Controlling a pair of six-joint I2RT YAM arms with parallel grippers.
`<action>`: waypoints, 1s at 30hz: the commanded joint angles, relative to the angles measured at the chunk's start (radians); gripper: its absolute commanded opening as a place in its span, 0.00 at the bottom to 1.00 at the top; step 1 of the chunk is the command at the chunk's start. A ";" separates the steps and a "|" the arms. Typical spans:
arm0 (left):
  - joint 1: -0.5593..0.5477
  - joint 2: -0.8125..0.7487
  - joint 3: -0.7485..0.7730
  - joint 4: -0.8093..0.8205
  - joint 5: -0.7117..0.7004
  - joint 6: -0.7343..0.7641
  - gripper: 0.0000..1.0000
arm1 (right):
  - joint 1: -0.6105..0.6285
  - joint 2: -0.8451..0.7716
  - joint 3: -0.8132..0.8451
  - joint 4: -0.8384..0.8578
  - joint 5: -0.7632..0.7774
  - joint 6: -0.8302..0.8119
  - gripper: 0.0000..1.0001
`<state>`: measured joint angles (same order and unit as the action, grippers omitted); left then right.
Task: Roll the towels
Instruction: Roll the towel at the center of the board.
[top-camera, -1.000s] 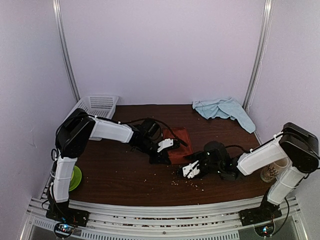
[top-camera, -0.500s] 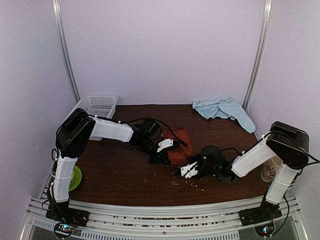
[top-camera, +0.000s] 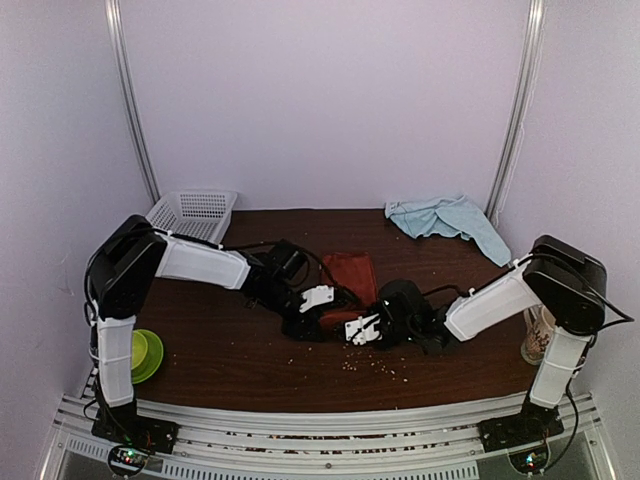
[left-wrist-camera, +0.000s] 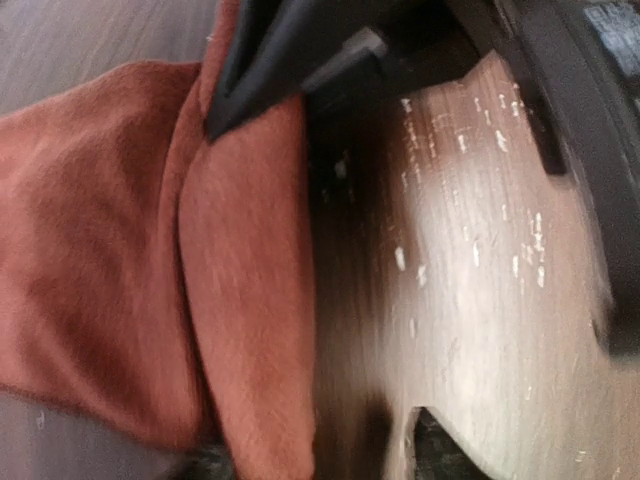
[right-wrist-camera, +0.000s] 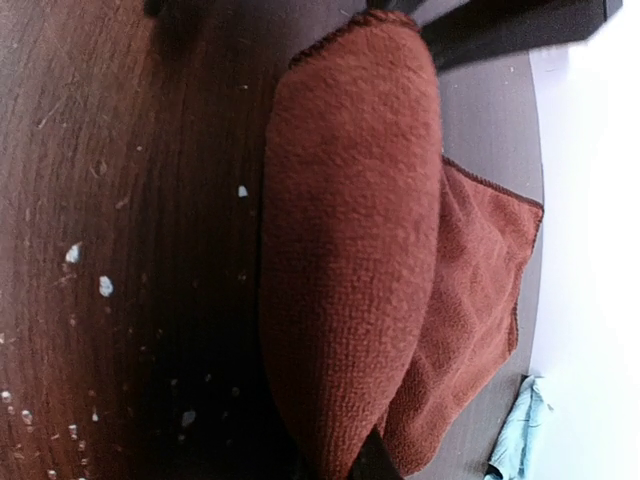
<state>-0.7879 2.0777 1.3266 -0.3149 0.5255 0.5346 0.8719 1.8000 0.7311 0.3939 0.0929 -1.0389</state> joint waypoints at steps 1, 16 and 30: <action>-0.002 -0.131 -0.122 0.050 -0.183 0.003 0.65 | -0.004 -0.005 0.065 -0.221 -0.063 0.070 0.07; -0.130 -0.432 -0.568 0.652 -0.611 0.119 0.77 | -0.119 0.115 0.431 -0.808 -0.421 0.183 0.06; -0.272 -0.323 -0.618 0.913 -0.804 0.316 0.63 | -0.236 0.485 0.926 -1.435 -0.743 0.151 0.07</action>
<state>-1.0534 1.7245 0.6987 0.4759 -0.2222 0.7933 0.6449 2.1670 1.5925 -0.7738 -0.5591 -0.8673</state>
